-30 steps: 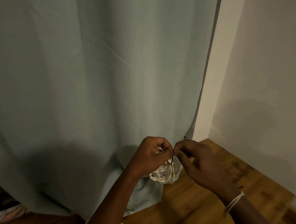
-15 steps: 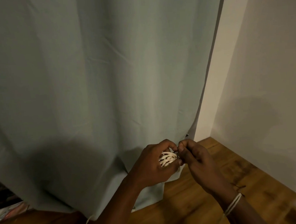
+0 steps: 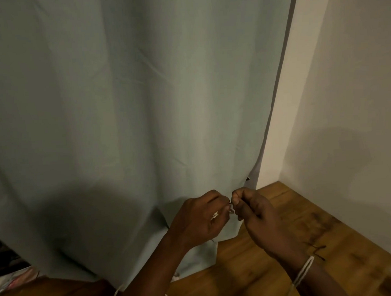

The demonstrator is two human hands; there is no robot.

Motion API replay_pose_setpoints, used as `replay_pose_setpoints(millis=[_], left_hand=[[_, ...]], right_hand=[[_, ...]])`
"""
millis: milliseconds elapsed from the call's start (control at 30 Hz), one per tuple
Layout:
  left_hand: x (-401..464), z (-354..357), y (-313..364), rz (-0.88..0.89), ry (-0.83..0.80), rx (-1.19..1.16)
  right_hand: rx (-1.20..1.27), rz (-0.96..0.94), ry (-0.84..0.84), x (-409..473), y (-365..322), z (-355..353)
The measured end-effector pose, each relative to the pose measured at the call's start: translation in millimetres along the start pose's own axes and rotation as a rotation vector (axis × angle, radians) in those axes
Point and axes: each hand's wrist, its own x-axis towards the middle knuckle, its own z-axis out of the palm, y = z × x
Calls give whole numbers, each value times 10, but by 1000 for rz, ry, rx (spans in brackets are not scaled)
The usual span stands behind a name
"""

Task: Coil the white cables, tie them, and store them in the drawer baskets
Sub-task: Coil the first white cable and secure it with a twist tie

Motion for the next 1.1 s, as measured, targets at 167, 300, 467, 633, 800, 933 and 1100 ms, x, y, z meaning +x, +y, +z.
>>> replay_pose_setpoints(millis=[167, 300, 467, 633, 800, 933, 1100], left_hand=[[-46, 17, -14, -71, 65, -191], [-76, 50, -11, -176, 160, -357], [-93, 40, -57, -210, 160, -403], [-75, 26, -79, -231, 57, -419], [-14, -30, -51, -193, -45, -451], [2, -73, 17, -138, -140, -429], [21, -65, 80, -39, -183, -334]], right_hand=[[175, 57, -18, -45, 8, -4], [216, 83, -4, -50, 47, 25], [-155, -99, -36, -23, 82, -49], [-743, -384, -251, 15, 38, -173], [-688, -441, -348, 141, 85, -264], [-162, -215, -240, 95, 162, -185], [83, -61, -149, -49, 213, -119]])
